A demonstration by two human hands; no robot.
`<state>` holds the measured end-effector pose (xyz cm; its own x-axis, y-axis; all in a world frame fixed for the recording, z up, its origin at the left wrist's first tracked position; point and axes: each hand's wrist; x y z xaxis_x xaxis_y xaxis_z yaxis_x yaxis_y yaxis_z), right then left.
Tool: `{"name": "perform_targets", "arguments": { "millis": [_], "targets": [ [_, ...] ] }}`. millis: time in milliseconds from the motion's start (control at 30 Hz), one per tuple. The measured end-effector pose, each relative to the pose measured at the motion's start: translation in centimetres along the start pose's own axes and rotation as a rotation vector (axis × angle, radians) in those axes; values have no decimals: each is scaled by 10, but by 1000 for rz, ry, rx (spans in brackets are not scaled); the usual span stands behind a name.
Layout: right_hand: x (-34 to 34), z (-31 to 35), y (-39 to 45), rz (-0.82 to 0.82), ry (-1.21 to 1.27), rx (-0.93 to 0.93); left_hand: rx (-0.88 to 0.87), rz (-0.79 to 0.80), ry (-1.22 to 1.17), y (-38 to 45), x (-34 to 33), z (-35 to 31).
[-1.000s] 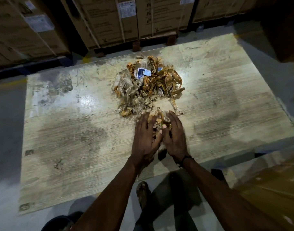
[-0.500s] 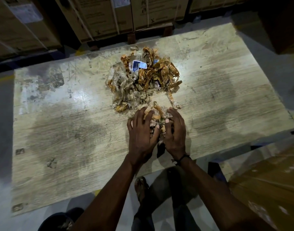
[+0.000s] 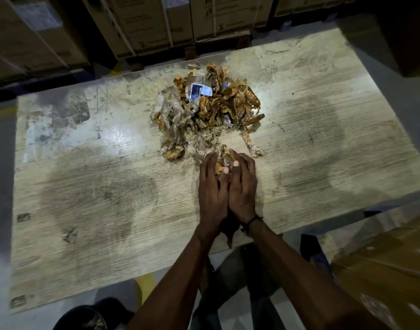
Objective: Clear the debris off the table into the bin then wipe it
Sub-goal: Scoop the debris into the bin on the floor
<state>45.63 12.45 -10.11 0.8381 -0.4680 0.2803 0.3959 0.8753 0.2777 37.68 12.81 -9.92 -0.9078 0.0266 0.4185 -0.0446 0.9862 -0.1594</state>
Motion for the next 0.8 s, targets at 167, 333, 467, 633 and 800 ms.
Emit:
{"name": "perform_targets", "arguments": {
  "millis": [167, 333, 467, 633, 800],
  "targets": [
    [-7, 6, 3, -106, 299, -232, 125, -82, -308, -2, -12, -10],
    [-11, 6, 17, -193, 486, -448, 384, -136, -715, 5, -16, -28],
    [-9, 18, 21, -176, 589, -488, 474, -127, -851, 5, -12, -33],
    [-2, 40, 23, -166, 668, -488, 510, -104, -857, 2, 0, -51],
    [14, 81, 40, -91, 621, -406, 413, -109, -867, -4, 17, -90]
  ]
}}
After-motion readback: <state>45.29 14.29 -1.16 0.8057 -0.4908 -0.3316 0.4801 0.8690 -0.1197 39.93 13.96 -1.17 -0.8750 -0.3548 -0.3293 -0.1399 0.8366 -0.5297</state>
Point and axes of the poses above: each hand's wrist, its own y-axis towards the middle knuckle, its own x-axis out of the back of the hand, z = x × y, and after that the axes turned 13 degrees about x, right-handed
